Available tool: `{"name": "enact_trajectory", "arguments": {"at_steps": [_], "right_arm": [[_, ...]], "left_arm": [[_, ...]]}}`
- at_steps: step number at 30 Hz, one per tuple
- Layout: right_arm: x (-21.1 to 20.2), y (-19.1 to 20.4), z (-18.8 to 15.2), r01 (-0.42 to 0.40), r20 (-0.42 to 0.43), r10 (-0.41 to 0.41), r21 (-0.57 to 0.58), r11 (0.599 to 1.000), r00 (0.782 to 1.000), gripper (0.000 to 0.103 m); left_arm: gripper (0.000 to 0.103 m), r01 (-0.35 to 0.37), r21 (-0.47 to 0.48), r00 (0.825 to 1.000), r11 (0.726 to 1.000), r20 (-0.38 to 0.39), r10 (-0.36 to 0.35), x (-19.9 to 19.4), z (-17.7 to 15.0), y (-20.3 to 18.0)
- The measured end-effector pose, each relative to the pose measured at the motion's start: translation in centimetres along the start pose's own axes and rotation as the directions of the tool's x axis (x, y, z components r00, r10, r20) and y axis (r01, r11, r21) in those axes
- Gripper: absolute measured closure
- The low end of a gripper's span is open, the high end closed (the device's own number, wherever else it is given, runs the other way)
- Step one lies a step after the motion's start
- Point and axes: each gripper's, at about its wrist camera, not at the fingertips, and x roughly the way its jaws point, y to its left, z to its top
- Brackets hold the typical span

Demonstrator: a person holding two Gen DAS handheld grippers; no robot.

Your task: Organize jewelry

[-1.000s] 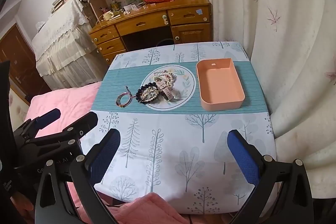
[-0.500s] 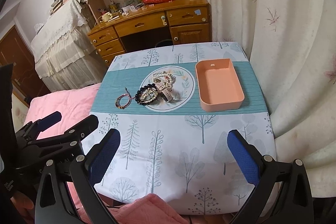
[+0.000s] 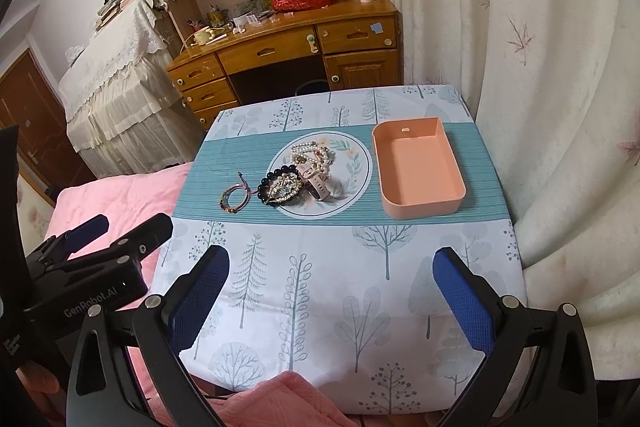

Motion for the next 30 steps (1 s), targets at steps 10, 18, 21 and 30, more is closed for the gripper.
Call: {"name": "enact_trajectory", "arguments": {"at_steps": [10,18,21,30], "right_arm": [[0.2,0.9,0.1,-0.001,-0.003,0.001,-0.018,1.000,1.000,0.000],[0.5,1.6,0.0,-0.001,-0.010,0.001,-0.019,1.000,1.000,0.000],[0.6,1.8,-0.2,0.006,-0.009,-0.006,-0.014,1.000,1.000,0.000],[1.4,3.7,-0.3,0.056,0.010,-0.056,0.000,0.998,0.998,0.000]], "left_arm": [[0.001,0.001,-0.031,1.000,1.000,-0.008,-0.001,0.2,0.2,1.0],[0.002,0.017,-0.043,1.000,0.999,-0.024,-0.018,0.6,0.1,1.9],[0.002,0.019,-0.039,0.999,0.999,-0.032,-0.020,0.8,0.1,2.3],[0.002,0.106,0.011,0.986,0.994,-0.129,-0.103,3.4,0.5,3.4]]}}
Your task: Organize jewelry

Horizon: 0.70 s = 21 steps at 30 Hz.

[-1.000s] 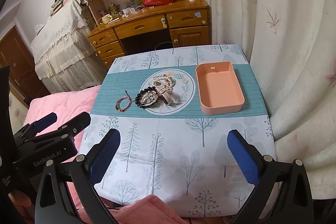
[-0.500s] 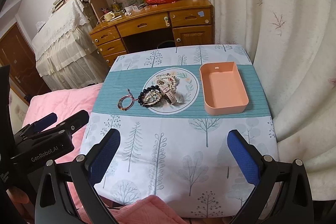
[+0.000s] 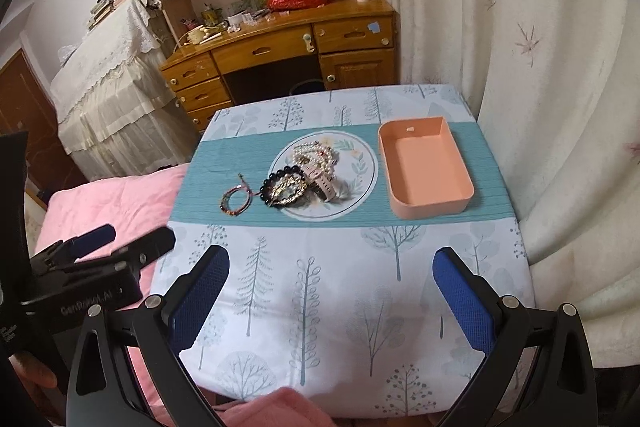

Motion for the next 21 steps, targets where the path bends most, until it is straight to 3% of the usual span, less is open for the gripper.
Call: {"name": "enact_trajectory", "arguments": {"at_steps": [8,12,17,21], "right_arm": [[3.0,3.0,-1.0,0.108,0.068,-0.105,-0.031,0.994,0.992,0.000],[5.2,5.0,-1.7,0.149,0.103,-0.139,-0.100,0.984,0.985,0.000],[10.1,7.6,-2.5,0.240,0.123,-0.215,-0.254,0.937,0.969,0.000],[16.3,8.3,-2.8,0.233,0.068,-0.224,-0.328,0.915,0.972,0.000]], "left_arm": [[0.002,0.008,0.075,1.000,0.997,-0.027,-0.006,4.1,-0.5,3.5],[0.002,-0.003,0.090,1.000,0.996,-0.029,0.005,6.6,-0.5,5.2],[0.002,0.007,0.060,1.000,0.998,-0.015,-0.006,11.0,0.0,7.4],[0.002,-0.008,0.023,1.000,1.000,-0.012,0.008,15.5,1.0,8.5]]}}
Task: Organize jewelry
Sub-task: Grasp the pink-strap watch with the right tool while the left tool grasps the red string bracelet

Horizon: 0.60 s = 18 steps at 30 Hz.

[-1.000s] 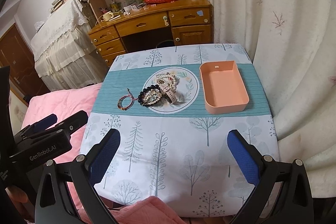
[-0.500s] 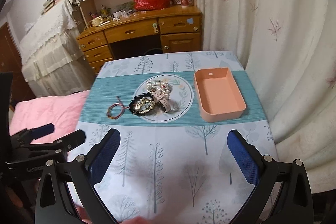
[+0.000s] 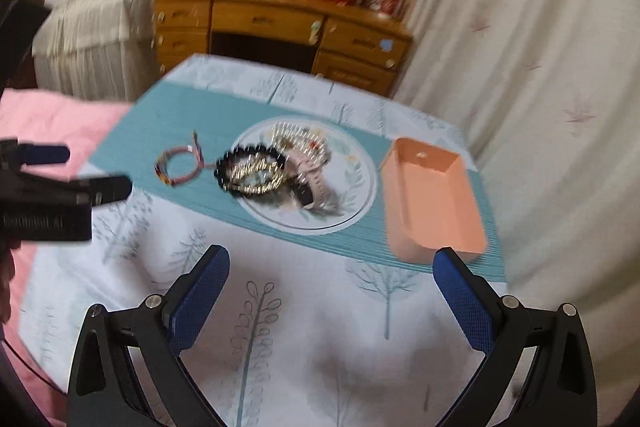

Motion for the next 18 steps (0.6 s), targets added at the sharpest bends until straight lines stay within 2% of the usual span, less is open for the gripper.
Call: {"name": "enact_trajectory", "arguments": {"at_steps": [3,5,8,9,11,14,15,17,18], "right_arm": [[4.7,0.9,0.0,0.011,-0.017,-0.011,-0.030,0.999,1.000,0.001],[7.8,1.3,0.1,0.056,-0.032,-0.056,-0.026,0.998,0.998,0.004],[12.4,1.0,0.2,0.025,-0.074,-0.024,0.020,0.999,0.997,0.020],[14.0,1.0,0.1,0.006,-0.095,-0.003,0.034,0.999,0.996,0.028],[16.8,1.0,0.0,-0.011,-0.139,0.017,0.043,0.999,0.990,0.035],[18.2,0.7,0.2,-0.010,-0.087,0.014,0.057,0.998,0.996,0.035],[18.6,0.7,0.2,-0.007,-0.083,0.011,0.045,0.999,0.996,0.035],[19.4,0.7,0.4,-0.024,-0.042,0.026,0.046,0.999,0.999,0.035],[19.6,0.4,0.5,-0.036,-0.035,0.038,0.056,0.998,0.999,0.035]], "left_arm": [[0.005,0.001,-0.030,1.000,1.000,0.000,-0.001,3.3,0.7,0.5],[0.010,0.010,-0.044,1.000,0.999,0.010,-0.010,5.6,1.1,0.7],[0.018,-0.003,-0.032,1.000,0.999,0.007,0.003,8.2,1.7,0.3],[0.018,-0.008,-0.026,1.000,1.000,0.010,0.009,9.0,1.9,0.2],[0.019,-0.016,-0.013,1.000,1.000,0.016,0.017,10.4,2.3,0.0],[0.022,-0.026,0.000,0.999,1.000,0.029,0.026,12.0,2.9,-0.5],[0.024,-0.020,0.011,0.998,1.000,0.054,0.019,12.2,3.0,-0.6],[0.034,-0.013,0.012,0.998,1.000,0.055,0.013,12.9,3.2,-0.7],[0.035,-0.021,0.013,0.998,1.000,0.055,0.021,13.2,3.2,-0.8]]}}
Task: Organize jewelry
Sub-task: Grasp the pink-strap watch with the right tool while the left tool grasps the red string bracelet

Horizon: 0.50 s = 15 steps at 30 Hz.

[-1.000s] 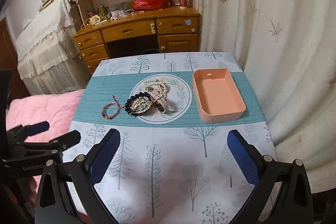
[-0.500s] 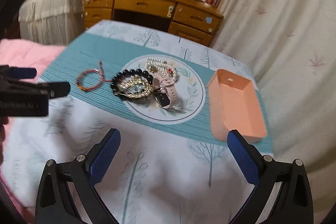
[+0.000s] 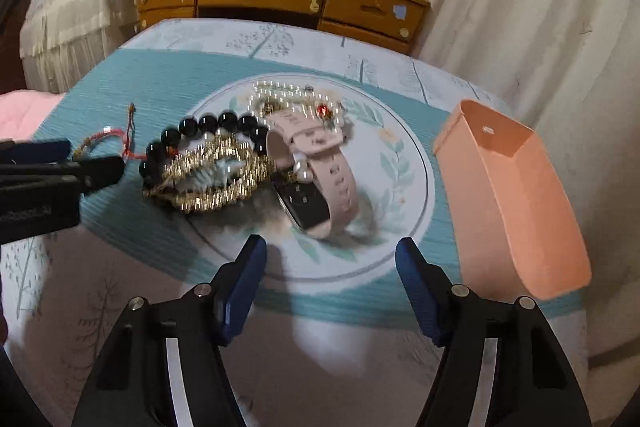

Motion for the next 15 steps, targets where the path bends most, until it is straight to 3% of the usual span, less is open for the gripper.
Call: {"name": "enact_trajectory", "arguments": {"at_steps": [5,8,10,15], "right_arm": [[1.4,-1.2,0.6,-0.095,0.018,0.094,0.063,0.993,0.995,0.039],[1.2,-1.6,0.7,-0.156,0.020,0.155,0.086,0.984,0.988,0.053],[1.2,-1.6,0.8,-0.148,0.027,0.146,0.088,0.985,0.989,0.073],[1.4,-1.0,1.3,-0.136,0.025,0.135,0.061,0.989,0.991,0.080]], "left_arm": [[0.038,-0.030,0.036,0.999,0.999,0.043,0.028,0.5,-0.1,-0.6],[0.043,-0.022,0.042,0.997,0.999,0.072,0.019,0.6,-0.1,-0.5],[0.044,-0.024,0.038,0.997,0.999,0.074,0.021,0.5,-0.2,-0.5],[0.044,-0.033,0.014,0.998,0.999,0.062,0.032,0.4,-0.3,-0.6]]}}
